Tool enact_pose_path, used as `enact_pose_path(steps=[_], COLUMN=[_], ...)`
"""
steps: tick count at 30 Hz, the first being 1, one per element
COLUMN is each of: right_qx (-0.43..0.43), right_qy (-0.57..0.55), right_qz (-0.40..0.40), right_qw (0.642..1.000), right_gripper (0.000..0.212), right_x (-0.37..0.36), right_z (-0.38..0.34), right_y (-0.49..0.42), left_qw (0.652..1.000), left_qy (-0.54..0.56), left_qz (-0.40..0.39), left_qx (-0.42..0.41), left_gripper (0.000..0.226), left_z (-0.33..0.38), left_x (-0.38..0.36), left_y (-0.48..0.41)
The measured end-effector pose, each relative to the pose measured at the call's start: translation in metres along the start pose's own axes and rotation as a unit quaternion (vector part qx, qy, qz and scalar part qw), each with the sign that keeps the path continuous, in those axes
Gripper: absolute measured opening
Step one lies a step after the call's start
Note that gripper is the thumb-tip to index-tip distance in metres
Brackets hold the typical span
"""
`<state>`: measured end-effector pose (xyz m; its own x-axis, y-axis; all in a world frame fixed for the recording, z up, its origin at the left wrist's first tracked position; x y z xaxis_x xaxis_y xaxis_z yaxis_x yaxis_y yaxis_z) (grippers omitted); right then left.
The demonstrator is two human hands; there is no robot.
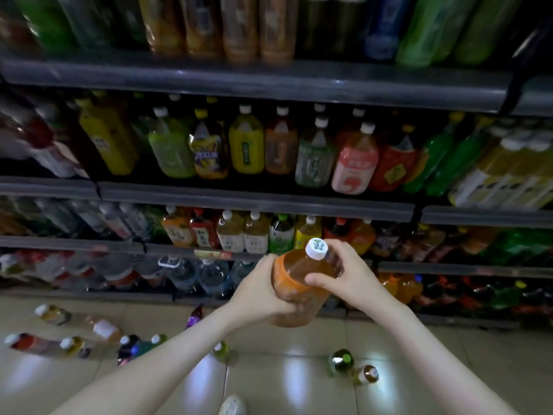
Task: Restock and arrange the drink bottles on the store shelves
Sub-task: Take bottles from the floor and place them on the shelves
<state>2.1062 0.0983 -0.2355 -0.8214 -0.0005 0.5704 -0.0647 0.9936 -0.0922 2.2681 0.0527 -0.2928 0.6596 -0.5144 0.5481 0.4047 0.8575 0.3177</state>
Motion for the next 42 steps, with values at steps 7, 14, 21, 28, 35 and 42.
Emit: enact_pose_path(steps=[7,14,21,28,35,42], right_qx=[0.061,0.089,0.093,0.082,0.017,-0.013], right_qy=[-0.026,0.026,0.124,0.199,0.176,0.149], right_qz=[-0.061,0.099,0.172,0.155,0.094,0.127], right_qw=[0.996,0.991,0.973,0.964,0.98,0.981], right_gripper=[0.098,0.09,0.071,0.082,0.086,0.086], right_x=[-0.042,-0.071,-0.061,-0.039,-0.018,0.004], right_z=[-0.033,-0.061,-0.072,-0.035,0.016,0.042], right_y=[-0.03,-0.088,-0.129,-0.178,-0.231,-0.253], left_qw=[0.993,0.974,0.97,0.956,0.953,0.99], left_qy=[-0.033,-0.121,-0.157,-0.214,-0.264,-0.112], left_qz=[0.054,0.071,0.086,0.016,0.025,-0.043], left_qx=[-0.1,-0.178,-0.166,-0.2,-0.149,-0.077], left_gripper=[0.082,0.082,0.096,0.096,0.083,0.09], left_z=[0.02,0.021,0.023,0.04,0.046,0.054], left_x=[0.079,0.158,0.173,0.169,0.161,0.147], left_y=[0.01,-0.027,-0.083,-0.147,-0.218,-0.256])
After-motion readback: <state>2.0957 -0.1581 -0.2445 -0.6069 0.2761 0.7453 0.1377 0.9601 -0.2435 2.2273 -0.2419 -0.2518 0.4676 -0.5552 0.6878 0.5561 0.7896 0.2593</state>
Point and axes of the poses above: each hand's wrist, its own y-axis away from the middle knuckle, its own x-axis out of the back of the hand, z = x × y, the point moved 7 cm from there along -y, towards the middle knuckle, and after that the axes turned 13 degrees about x, right-handed, at the moved point
